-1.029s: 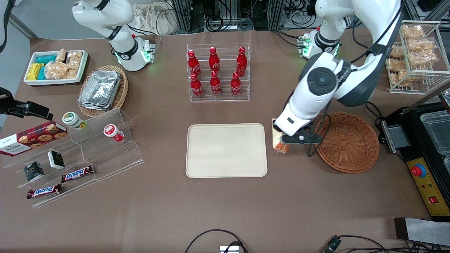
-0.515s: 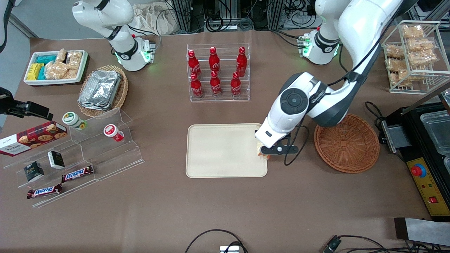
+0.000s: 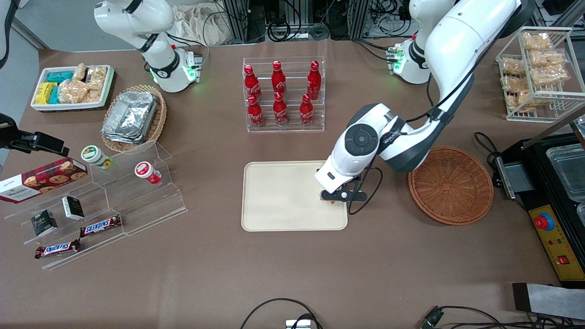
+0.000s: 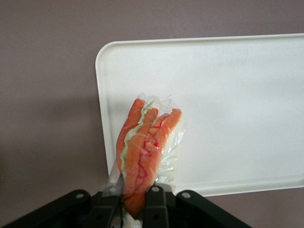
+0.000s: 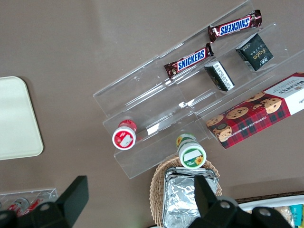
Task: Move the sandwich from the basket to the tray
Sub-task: 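Lower the sandwich onto the tray and open the left gripper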
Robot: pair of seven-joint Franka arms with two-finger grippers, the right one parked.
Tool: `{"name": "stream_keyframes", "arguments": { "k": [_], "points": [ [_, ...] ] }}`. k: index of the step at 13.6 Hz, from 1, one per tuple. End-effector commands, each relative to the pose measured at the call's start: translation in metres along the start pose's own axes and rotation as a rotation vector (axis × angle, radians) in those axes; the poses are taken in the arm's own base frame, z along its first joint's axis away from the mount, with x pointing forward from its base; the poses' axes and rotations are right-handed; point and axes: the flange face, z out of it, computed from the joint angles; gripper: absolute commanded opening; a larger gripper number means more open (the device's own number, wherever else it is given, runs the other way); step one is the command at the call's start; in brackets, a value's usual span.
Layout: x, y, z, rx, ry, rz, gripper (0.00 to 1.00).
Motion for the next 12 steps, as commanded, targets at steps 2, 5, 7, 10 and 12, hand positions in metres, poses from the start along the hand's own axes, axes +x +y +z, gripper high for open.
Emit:
{"name": "stream_keyframes", "arguments": {
  "k": [2,5,7,10,12],
  "points": [
    [0.010,0.004,0.019,0.007,0.022,-0.006,0.10],
    [0.008,0.015,0.035,0.001,0.020,0.014,0.10],
    [0.007,0.018,0.048,0.017,0.024,-0.001,0.10],
    [0.009,0.018,0.064,0.036,0.044,-0.023,0.10],
    [0.008,0.025,0.069,0.034,0.044,-0.018,0.10]
  ]
}}
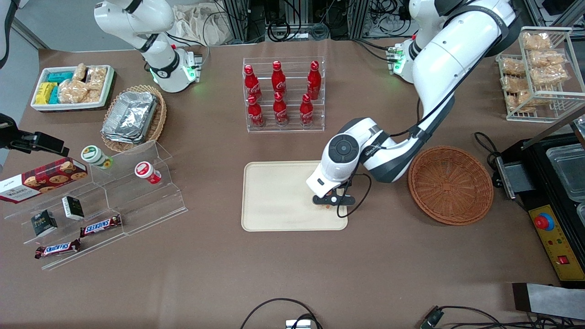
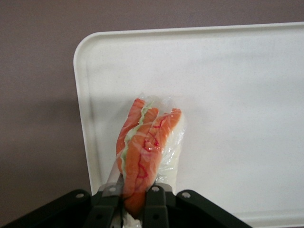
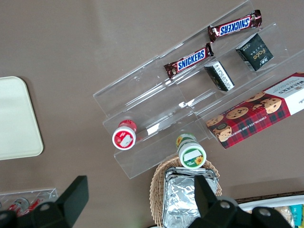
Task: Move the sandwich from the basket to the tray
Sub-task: 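Lower the sandwich onto the tray and open the left gripper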
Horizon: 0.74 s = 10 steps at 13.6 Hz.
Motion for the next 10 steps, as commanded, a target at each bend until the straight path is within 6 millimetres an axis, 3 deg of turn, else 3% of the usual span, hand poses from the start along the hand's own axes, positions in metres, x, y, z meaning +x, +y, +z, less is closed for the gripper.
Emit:
{"name": "stream_keyframes", "arguments": {
  "k": [1,2,7,10],
  "points": [
    [0.008,0.011,0.005,0.003,0.020,-0.021,0.10],
    [0.007,0.014,0.010,0.011,0.021,-0.020,0.11],
    [0.009,0.024,0.024,0.046,0.042,-0.043,0.34],
    [0.009,0.024,0.023,0.045,0.045,-0.043,0.74]
  ]
}}
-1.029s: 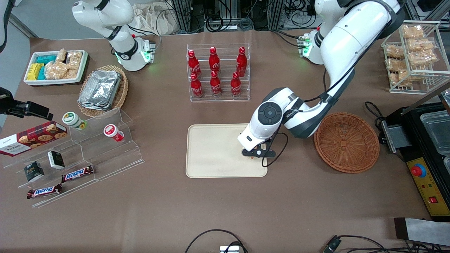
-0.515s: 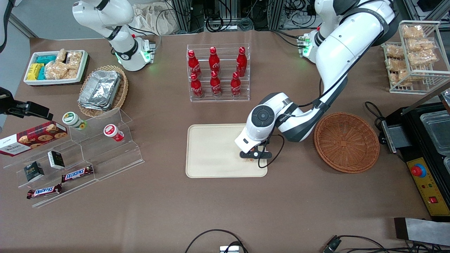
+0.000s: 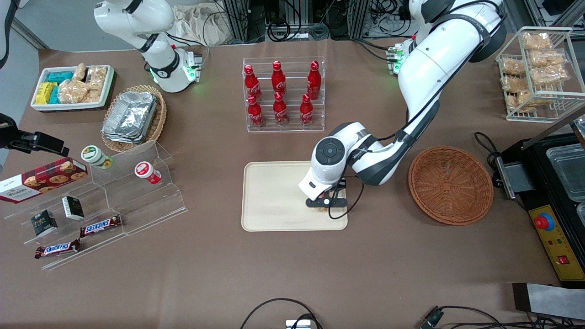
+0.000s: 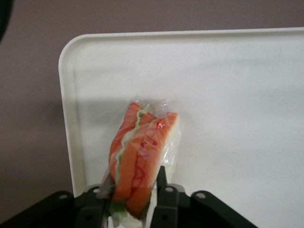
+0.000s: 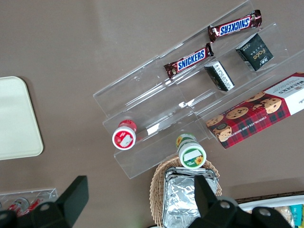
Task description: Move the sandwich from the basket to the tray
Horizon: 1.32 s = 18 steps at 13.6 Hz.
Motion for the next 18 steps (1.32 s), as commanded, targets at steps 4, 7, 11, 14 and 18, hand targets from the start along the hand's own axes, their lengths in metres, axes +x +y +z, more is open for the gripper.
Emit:
{"name": "stream_keyframes", "arguments": {
  "k": [4,7,11,14,18],
  "points": [
    [0.015,-0.003,-0.006,0.000,0.032,-0.028,1.00],
    [0.027,-0.004,-0.026,-0.017,0.062,-0.049,1.00],
    [0.041,-0.022,-0.055,0.004,0.085,-0.087,1.00],
    [0.039,-0.033,-0.093,0.077,0.089,-0.118,1.00],
    [0.052,-0.069,-0.150,0.108,0.119,-0.237,1.00]
  ]
}}
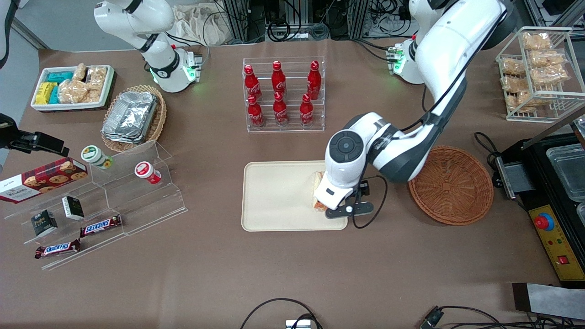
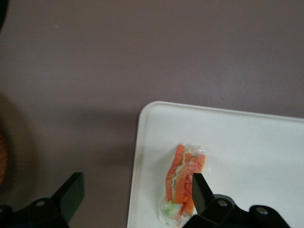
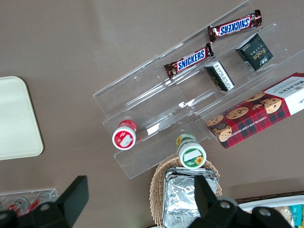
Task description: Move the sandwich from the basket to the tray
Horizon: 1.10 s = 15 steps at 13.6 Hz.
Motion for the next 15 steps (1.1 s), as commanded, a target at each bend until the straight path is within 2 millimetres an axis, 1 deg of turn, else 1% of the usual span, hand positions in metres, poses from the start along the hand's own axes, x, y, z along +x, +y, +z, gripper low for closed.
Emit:
{"name": "stream_keyframes", "arguments": {
  "k": [1,2,3,4,8,9,10,11,13,15],
  "points": [
    [0.022,-0.036,-0.041,0.029,0.030,-0.097,1.00],
    [0.035,-0.050,-0.051,0.029,0.033,-0.127,1.00],
    [0.046,-0.059,-0.064,0.021,0.044,-0.154,1.00],
    [0.051,-0.063,-0.073,0.015,0.052,-0.168,1.00],
    [0.059,-0.073,-0.078,0.019,0.055,-0.188,1.00],
    [0.064,-0.084,-0.081,0.018,0.055,-0.200,1.00],
    [0.072,-0.099,-0.085,0.007,0.044,-0.224,1.00],
    [0.071,-0.100,-0.087,0.000,0.029,-0.223,1.00],
    [0.070,-0.104,-0.101,-0.006,0.044,-0.205,1.00],
    [0.079,-0.127,-0.109,-0.009,0.047,-0.224,1.00]
  ]
}}
